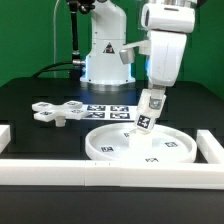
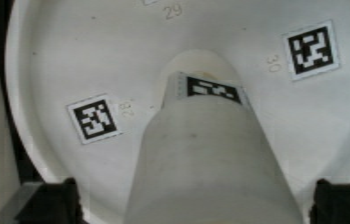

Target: Assemble round table

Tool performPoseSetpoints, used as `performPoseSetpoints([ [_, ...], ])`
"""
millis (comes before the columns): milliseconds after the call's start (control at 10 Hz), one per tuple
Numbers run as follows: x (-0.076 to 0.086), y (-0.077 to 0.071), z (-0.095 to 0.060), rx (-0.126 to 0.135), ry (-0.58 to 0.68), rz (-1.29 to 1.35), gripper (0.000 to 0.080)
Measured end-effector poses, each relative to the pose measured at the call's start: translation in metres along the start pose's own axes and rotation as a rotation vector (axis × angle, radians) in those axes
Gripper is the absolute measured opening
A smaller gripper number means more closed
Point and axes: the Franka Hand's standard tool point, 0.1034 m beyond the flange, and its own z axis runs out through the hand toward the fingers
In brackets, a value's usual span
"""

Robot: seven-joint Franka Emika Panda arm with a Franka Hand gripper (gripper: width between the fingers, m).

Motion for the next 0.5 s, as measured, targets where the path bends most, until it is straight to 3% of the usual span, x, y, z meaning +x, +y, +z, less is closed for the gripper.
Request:
performPoseSetpoints([
  [300,-0.0009,0.0026,0.0005,-0.002,-0.002,-0.014,0.0649],
  [400,-0.0008,0.0033,-0.0001,-0.002,-0.002,-0.014,0.0559],
  [500,-0.001,0.003,0.0002,0.0,-0.003,-0.014,0.0559],
])
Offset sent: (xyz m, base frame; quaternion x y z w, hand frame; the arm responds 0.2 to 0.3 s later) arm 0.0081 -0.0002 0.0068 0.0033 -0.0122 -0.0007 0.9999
